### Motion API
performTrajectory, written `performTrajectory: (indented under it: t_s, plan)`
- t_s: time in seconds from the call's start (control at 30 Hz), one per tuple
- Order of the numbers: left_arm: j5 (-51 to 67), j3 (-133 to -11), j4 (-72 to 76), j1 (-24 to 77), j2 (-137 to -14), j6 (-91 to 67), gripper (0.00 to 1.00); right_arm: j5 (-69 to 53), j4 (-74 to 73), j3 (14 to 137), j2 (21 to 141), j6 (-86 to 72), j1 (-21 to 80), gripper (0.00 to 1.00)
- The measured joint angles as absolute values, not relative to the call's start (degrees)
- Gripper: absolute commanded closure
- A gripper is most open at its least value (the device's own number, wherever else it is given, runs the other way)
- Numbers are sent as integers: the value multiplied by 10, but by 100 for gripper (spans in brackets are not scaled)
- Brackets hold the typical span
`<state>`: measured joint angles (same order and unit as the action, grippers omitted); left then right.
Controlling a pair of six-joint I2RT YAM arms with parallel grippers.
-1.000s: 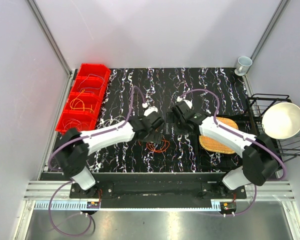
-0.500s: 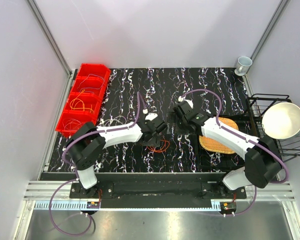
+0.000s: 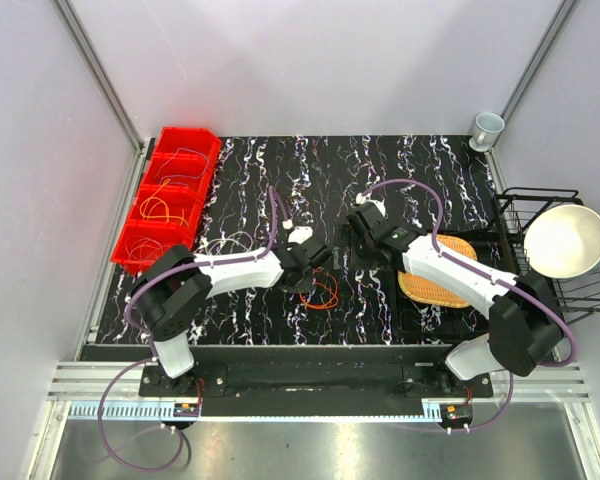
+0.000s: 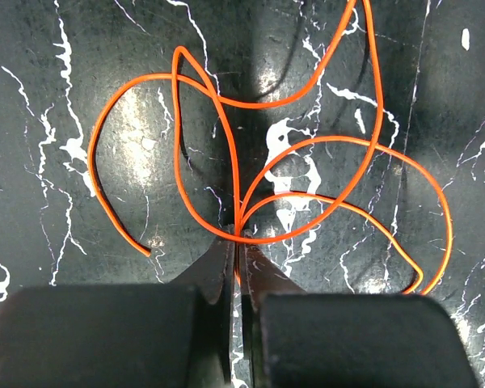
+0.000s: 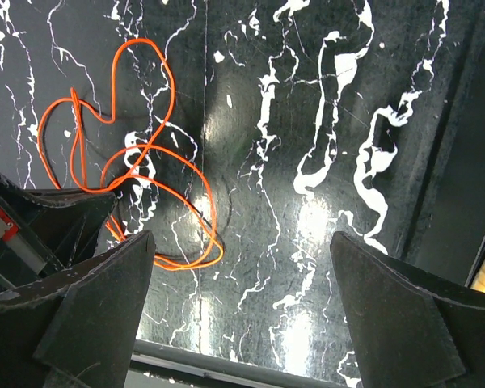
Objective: Untangle the cables
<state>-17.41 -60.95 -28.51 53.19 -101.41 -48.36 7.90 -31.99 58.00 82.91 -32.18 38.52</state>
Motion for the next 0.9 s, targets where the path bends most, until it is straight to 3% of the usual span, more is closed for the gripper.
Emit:
performTrajectory:
  t_s: [0.43, 0.67, 0.9]
  plan:
    - [-192, -666, -412, 509, -991, -426, 100, 90, -309, 592, 863, -293, 366, 4]
    - [-191, -733, -468, 381, -899, -355, 100, 100, -289, 593, 869, -293, 346, 3]
    - [-185, -839, -513, 249, -889, -290, 100, 97, -268, 592, 896, -293, 345, 3]
